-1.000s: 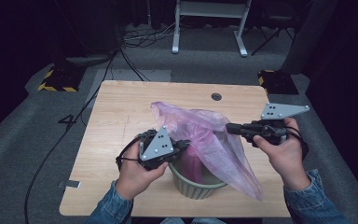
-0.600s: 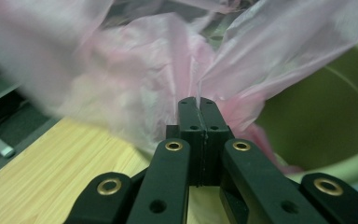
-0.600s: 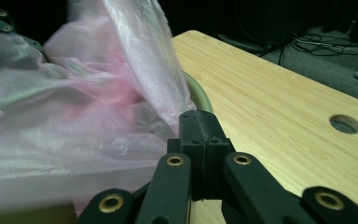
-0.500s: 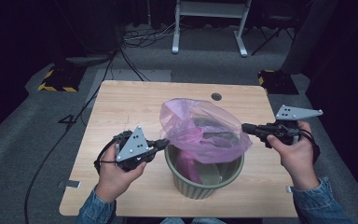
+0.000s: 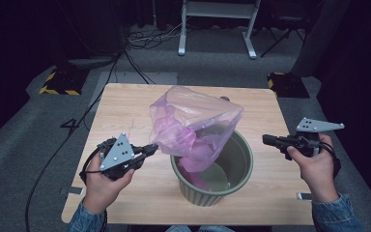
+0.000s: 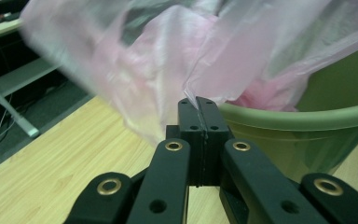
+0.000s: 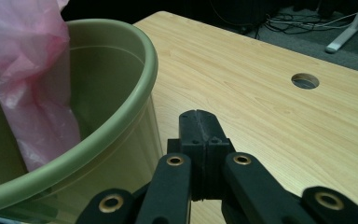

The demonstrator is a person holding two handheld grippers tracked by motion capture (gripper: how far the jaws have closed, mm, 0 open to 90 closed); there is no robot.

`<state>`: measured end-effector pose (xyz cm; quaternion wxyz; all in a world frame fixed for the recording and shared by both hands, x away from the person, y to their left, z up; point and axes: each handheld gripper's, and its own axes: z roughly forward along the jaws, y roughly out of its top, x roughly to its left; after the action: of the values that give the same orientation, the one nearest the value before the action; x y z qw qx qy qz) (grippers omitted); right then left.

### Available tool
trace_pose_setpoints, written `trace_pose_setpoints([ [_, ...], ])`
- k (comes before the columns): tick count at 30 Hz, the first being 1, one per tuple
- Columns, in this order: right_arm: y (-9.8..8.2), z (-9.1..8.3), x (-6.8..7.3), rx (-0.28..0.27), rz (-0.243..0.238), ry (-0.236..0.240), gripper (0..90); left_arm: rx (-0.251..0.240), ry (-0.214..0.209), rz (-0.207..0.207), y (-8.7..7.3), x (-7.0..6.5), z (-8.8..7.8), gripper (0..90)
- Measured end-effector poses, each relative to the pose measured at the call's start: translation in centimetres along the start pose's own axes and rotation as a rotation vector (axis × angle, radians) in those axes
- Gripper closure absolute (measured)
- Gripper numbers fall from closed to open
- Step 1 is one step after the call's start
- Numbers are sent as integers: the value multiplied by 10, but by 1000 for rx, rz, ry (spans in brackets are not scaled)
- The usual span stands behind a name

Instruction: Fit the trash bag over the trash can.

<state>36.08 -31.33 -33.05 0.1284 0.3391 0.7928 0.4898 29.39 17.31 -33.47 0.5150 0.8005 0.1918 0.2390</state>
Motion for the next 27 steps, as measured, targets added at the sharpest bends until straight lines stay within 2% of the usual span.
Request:
trace_pose_setpoints([
  [1, 1, -1, 0, -13, -6, 8, 900, -4, -8, 12, 2, -2, 2, 900],
  [5, 16, -5, 7, -105, -23, -1, 596, -6, -44, 64, 11, -13, 11, 900],
  [10, 42, -10, 18, -185, -62, 3, 449, 7, -100, 127, 18, -28, 27, 900],
  [14, 61, -10, 26, -205, -94, -2, 400, 17, -148, 167, 22, -38, 37, 900],
  [19, 78, -10, 27, -219, -90, -8, 387, 23, -204, 199, 23, -46, 43, 900],
  [23, 83, -8, 20, -214, -64, -5, 368, 15, -243, 212, 24, -51, 43, 900],
  [27, 81, 2, 19, -180, -53, 10, 357, 12, -254, 222, 26, -54, 44, 900],
])
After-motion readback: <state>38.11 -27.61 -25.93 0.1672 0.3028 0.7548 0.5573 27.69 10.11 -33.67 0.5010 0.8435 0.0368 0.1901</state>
